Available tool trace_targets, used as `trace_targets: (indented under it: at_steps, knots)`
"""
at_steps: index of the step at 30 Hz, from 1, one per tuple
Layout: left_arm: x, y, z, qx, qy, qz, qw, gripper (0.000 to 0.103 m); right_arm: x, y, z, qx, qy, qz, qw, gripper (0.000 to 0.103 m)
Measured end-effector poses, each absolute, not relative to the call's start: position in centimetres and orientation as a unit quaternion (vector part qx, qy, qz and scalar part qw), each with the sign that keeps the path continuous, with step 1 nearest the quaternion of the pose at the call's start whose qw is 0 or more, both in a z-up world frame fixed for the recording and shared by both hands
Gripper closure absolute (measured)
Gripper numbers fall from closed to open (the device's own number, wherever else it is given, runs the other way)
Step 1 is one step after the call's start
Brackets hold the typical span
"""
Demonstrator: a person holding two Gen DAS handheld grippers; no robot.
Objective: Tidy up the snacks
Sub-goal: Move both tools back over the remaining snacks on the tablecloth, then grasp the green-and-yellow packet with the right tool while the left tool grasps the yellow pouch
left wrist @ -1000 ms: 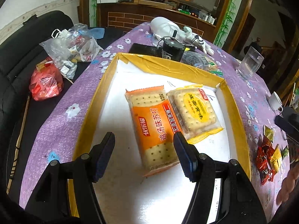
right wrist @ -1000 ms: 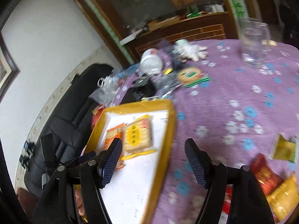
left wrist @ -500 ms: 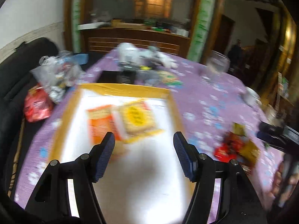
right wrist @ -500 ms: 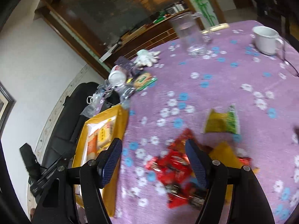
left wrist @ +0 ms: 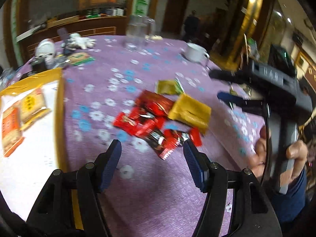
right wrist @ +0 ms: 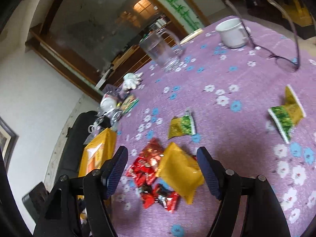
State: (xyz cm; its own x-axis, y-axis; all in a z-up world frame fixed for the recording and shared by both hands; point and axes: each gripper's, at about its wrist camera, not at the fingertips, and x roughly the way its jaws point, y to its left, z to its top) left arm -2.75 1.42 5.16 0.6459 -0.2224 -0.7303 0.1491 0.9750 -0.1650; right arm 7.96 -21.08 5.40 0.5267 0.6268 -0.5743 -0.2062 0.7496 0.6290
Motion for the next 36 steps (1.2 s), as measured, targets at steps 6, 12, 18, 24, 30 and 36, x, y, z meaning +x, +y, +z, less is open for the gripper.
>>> trace_targets:
  at_steps: [6,12,18,24,30,36]
  knots:
    - [-2.4,1.3,3.1,-0.066,0.431,-0.109,0.893,0.039,7.7,-21.9,4.8,0.312,0.4,0.278,0.816,0.027]
    - [-2.5,1.5,2.3,-0.065,0.432,-0.101,0.894,0.039,7.6,-22.1,5.1,0.314,0.394,0.27,0.82,0.027]
    - [-2.7,0.4,2.3,-0.024,0.418,-0.099,0.903,0.039,8.2,-22.5,4.9,0.291,0.425,0.264,0.816,0.027]
    - [-2.5,0.2,1.9,-0.016,0.428,-0.099,0.898,0.038,7.9,-24.7,6.3,0.203,0.437,0.227,0.846,0.027]
    - [-2.5,0.3,1.9,-0.021,0.426,-0.106,0.898,0.038,8.5,-28.5,6.5,0.155,0.46,0.174,0.857,0.027]
    - [-2.6,0.5,2.0,-0.028,0.42,-0.108,0.9,0.038,10.3,-30.7,5.5,0.121,0.476,0.101,0.865,0.027]
